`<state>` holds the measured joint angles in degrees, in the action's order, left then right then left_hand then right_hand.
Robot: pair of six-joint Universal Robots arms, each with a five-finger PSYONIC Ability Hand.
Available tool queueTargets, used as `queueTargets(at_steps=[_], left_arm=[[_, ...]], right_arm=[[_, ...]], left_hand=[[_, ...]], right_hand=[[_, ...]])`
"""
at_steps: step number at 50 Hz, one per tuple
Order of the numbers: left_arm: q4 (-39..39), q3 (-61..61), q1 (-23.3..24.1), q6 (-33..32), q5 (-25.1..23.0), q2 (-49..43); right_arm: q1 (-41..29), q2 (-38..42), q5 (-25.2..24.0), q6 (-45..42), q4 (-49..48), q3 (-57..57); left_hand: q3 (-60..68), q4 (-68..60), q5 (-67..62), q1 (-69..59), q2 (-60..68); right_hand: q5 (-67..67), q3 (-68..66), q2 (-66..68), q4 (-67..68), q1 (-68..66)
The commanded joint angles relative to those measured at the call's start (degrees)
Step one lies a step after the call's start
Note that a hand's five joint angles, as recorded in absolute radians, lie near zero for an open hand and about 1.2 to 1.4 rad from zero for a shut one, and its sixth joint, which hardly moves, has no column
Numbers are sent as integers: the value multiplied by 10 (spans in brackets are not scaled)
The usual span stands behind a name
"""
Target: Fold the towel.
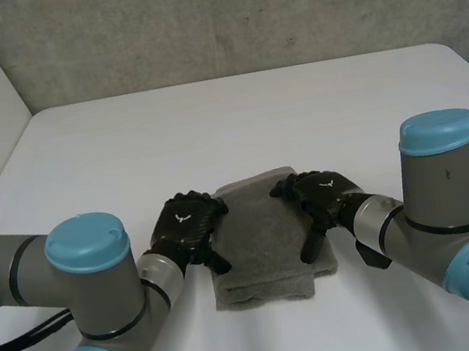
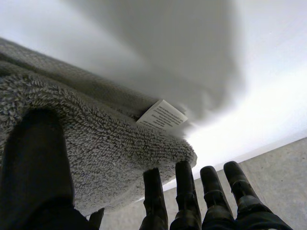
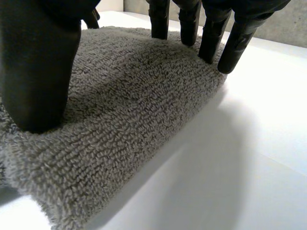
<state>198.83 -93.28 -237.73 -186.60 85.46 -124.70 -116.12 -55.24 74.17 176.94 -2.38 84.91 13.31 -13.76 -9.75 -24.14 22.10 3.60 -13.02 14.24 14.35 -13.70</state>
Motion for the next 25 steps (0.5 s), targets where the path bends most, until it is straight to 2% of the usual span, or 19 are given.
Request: queueTargets(at_steps=[1,9,13,14,17,18,20,25], left_arm=[[-5,-3,-11,-10,6,25],[-7,8,-23,-4,11,108],[-8,20,-28,-3,12,148],[-12,28,-30,-1,14,165],[-39,49,-35,12,35,190],[-39,50,-35,12,35,191],[-77,79,-46,46,65,204],[-148,134,-57,90,81,216]], right_arm=[[1,-17,1,-1,5,-2],[3,-98,8,3,8,-7],[5,-143,64,2,19,-35],[5,-143,64,2,19,-35],[7,-173,131,-5,42,-75],[7,-174,131,-5,42,-75],[7,-181,146,-5,55,-89],[19,-205,171,-6,75,-127]], left_hand=[[-33,38,1,45,-25],[-33,38,16,60,-40],[-33,38,53,97,-77],[-33,38,53,97,-77],[-33,38,55,99,-78],[-33,38,55,99,-78],[-33,38,55,99,-78],[-33,38,63,107,-87]], right_hand=[[-36,30,-42,-44,37],[-36,30,-42,-44,37],[-36,30,-42,-44,37],[-36,30,-42,-44,37],[-36,30,-42,-44,37],[-36,30,-42,-44,37],[-36,30,-42,-44,37],[-36,30,-42,-44,37]])
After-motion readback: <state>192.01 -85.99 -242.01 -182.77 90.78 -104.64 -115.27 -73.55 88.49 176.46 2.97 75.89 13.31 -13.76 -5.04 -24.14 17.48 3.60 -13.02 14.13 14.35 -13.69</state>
